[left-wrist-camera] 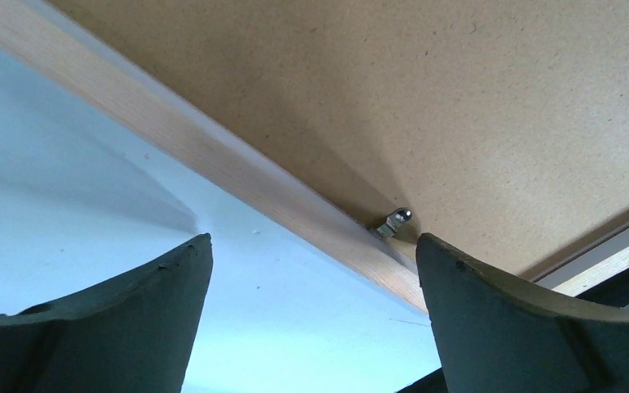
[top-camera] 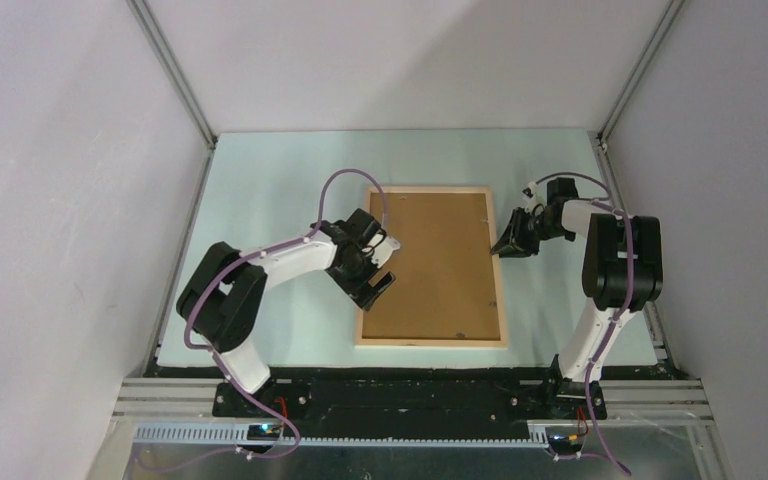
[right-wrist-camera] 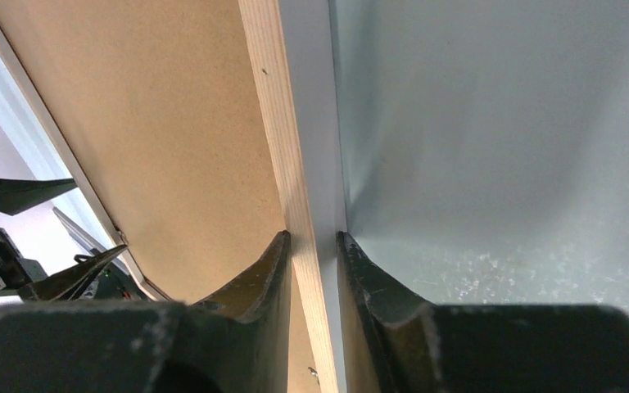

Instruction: Put the photo into the frame

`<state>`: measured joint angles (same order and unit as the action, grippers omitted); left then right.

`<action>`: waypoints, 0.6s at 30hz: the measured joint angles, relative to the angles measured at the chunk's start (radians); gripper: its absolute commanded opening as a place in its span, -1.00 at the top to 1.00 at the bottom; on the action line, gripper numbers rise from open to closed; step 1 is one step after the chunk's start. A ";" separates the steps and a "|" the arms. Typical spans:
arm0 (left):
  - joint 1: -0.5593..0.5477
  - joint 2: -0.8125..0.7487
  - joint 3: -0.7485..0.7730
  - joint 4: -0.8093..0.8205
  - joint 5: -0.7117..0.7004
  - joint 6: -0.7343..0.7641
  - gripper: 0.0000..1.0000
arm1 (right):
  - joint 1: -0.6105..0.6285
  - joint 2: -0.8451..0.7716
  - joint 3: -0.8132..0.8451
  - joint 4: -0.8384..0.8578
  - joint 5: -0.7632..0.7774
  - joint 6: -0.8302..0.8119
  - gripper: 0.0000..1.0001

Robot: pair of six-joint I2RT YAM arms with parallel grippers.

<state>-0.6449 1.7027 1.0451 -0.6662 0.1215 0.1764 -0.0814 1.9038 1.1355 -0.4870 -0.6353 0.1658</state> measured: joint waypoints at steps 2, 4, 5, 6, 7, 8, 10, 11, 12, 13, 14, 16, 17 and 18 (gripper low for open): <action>0.000 -0.013 -0.002 -0.006 -0.015 0.005 -0.99 | 0.003 0.000 0.006 -0.009 0.006 -0.008 0.05; 0.000 -0.036 -0.002 -0.011 -0.025 0.010 -1.00 | 0.007 -0.002 0.015 -0.024 0.020 -0.020 -0.17; 0.002 -0.051 -0.002 -0.011 -0.033 0.013 -0.99 | 0.007 -0.009 0.023 -0.034 0.028 -0.028 -0.22; 0.006 -0.073 -0.002 -0.013 -0.041 0.017 -0.99 | 0.007 -0.021 0.027 -0.042 0.045 -0.042 -0.29; 0.008 -0.089 -0.002 -0.014 -0.047 0.019 -0.99 | 0.007 -0.033 0.029 -0.048 0.063 -0.055 -0.32; 0.013 -0.110 -0.001 -0.015 -0.056 0.026 -0.99 | 0.007 -0.050 0.029 -0.060 0.080 -0.069 -0.38; 0.028 -0.158 0.001 -0.018 -0.076 0.037 -0.99 | 0.006 -0.097 0.029 -0.087 0.111 -0.100 -0.50; 0.037 -0.182 0.004 -0.019 -0.086 0.043 -0.99 | 0.005 -0.126 0.029 -0.100 0.124 -0.117 -0.66; 0.049 -0.208 0.006 -0.020 -0.098 0.048 -0.99 | 0.005 -0.151 0.030 -0.109 0.133 -0.130 -0.73; 0.063 -0.231 0.011 -0.023 -0.108 0.053 -0.99 | 0.005 -0.181 0.030 -0.120 0.144 -0.147 -0.81; 0.081 -0.256 0.016 -0.026 -0.120 0.059 -0.99 | 0.006 -0.213 0.030 -0.132 0.154 -0.165 -0.83; 0.130 -0.303 0.035 -0.030 -0.144 0.068 -0.99 | 0.011 -0.268 0.032 -0.155 0.175 -0.203 -0.85; 0.151 -0.320 0.046 -0.031 -0.155 0.070 -0.99 | 0.014 -0.286 0.034 -0.164 0.181 -0.216 -0.85; 0.179 -0.338 0.059 -0.031 -0.167 0.072 -0.99 | 0.019 -0.304 0.036 -0.174 0.187 -0.231 -0.86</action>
<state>-0.4664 1.3647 1.1042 -0.6971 -0.0456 0.2489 -0.0624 1.6001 1.1713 -0.6605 -0.4488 -0.0650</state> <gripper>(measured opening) 0.996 0.923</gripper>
